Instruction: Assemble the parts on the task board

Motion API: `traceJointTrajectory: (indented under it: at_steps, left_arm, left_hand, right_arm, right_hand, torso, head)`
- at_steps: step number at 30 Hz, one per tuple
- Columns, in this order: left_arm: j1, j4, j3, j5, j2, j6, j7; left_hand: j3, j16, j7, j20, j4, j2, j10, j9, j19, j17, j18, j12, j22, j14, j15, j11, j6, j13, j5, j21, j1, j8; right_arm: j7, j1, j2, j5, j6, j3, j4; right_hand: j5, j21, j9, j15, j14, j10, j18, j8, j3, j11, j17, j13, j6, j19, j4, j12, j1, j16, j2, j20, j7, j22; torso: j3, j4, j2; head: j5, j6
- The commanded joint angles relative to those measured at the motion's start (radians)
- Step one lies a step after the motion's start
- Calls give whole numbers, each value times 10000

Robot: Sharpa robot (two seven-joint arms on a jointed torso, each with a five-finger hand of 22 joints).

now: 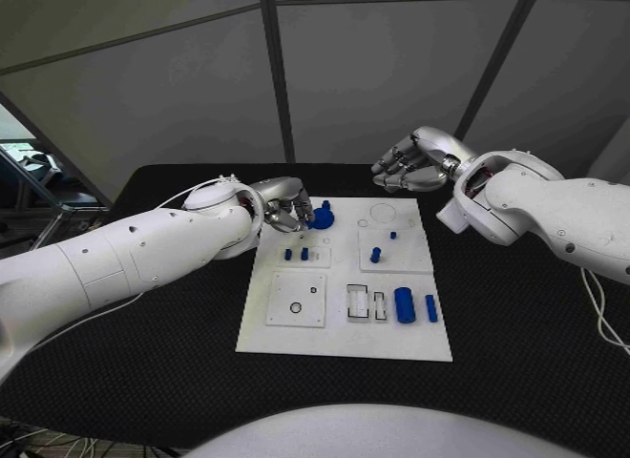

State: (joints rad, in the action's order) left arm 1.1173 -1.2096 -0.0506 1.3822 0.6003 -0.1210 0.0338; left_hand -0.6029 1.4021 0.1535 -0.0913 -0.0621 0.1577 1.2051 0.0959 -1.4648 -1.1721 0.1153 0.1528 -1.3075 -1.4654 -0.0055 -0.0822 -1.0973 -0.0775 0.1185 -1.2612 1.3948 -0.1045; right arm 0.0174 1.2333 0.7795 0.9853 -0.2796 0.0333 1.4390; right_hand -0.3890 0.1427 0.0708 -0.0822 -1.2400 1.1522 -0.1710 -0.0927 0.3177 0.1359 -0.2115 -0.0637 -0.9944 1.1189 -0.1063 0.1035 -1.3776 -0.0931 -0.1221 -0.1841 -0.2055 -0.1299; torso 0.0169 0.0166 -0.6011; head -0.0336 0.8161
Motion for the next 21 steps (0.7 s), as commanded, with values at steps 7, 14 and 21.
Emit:
traceJointTrajectory:
  at_steps: [7, 14, 21]
  left_arm:
    - [14, -104, -51, -91, 279, 394, 377]
    - [12, -8, -53, -83, 277, 676, 512]
    - [4, 115, -48, -39, 173, 810, 550]
  left_hand:
    - [-20, 45, 5, -19, 6, 17, 72, 4, -141, 12, -497, -46, -1032, -228, 40, 14, -76, -18, -18, -19, -150, 35]
    - [0, 47, 4, -20, 16, 21, 89, 0, -132, 18, -491, -68, -1020, -226, 38, 17, -93, -23, -22, 10, -196, 42]
    - [5, 46, 3, -20, 19, 21, 94, -1, -132, 21, -491, -73, -1020, -226, 38, 18, -96, -25, -24, 10, -207, 45]
  right_arm:
    - [112, 20, 24, 17, 2, 6, 14]
    - [109, 20, 36, 20, 1, 6, 20]
    - [108, 20, 31, 20, -1, 6, 26]
  right_hand:
    - [-46, -44, 7, 8, -58, -29, -108, -82, 65, 9, 21, 8, 30, 88, 12, 68, -14, 79, 68, -11, 9, 24]
    - [-46, -44, 7, 8, -58, -29, -108, -82, 65, 9, 21, 8, 30, 88, 12, 68, -14, 79, 68, -11, 9, 24]
    - [-46, -44, 7, 8, -58, -29, -108, -82, 65, 9, 21, 8, 30, 88, 12, 68, -14, 79, 68, -11, 9, 24]
  torso:
    - [2, -27, -3]
    - [8, -31, -6]
    - [6, -29, -6]
  head:
    - [-41, -10]
    - [-59, 7]
    - [-65, 18]
